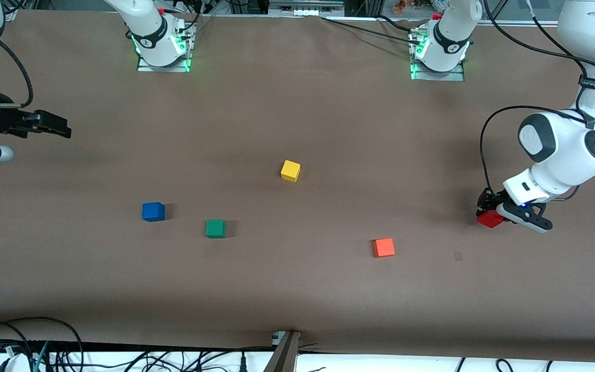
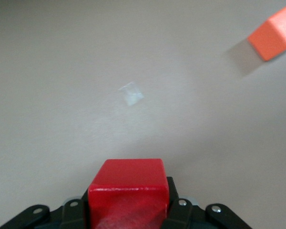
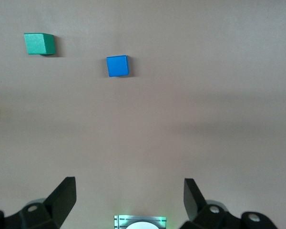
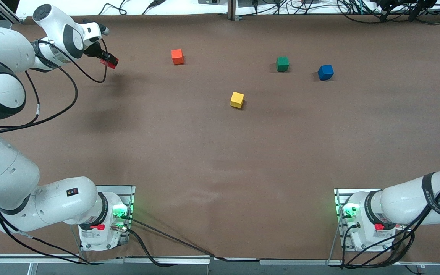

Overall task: Pass red block to right arm, stack on blue
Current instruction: 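Lift the red cube with the left gripper while the right gripper approaches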

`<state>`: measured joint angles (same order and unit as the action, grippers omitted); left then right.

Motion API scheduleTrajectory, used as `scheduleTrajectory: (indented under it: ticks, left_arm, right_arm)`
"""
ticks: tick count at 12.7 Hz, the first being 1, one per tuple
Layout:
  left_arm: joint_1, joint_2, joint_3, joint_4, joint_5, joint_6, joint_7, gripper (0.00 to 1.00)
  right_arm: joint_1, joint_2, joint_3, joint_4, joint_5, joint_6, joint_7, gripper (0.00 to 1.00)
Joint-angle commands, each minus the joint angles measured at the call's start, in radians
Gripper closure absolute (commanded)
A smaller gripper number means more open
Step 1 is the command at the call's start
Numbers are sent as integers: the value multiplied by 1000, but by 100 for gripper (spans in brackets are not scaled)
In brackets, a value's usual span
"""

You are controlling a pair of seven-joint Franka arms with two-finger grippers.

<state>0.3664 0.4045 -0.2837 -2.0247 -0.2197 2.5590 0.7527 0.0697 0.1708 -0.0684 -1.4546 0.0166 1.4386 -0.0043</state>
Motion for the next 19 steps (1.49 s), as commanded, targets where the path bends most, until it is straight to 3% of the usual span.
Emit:
scheduleTrajectory:
  ticks: [1,2,4,8,10,15,19]
  left_arm:
    - [138,-3,-162,24,-140,-55,196,92]
    - [184,7,-216,27,-211,-81,261,92]
    - [207,34,-242,55,-323,-138,394,92]
    - [207,102,-242,190,-507,-345,667,91]
    - [209,126,-242,259,-520,-446,711,90]
    - [166,195,-246,301,-821,-539,1080,89]
    - [106,281,-307,330,-1019,-579,1322,90]
  right_arm:
    - [1,39,4,13,-3,-3,-6,0]
    - [7,42,5,13,-3,-10,-8,0]
    - [22,55,7,11,44,-1,-3,0]
    - [56,150,7,14,329,45,13,0]
    - [79,189,7,10,490,120,12,0]
    - [94,327,7,8,926,167,-17,0]
    - [203,439,7,7,1289,278,-95,0]
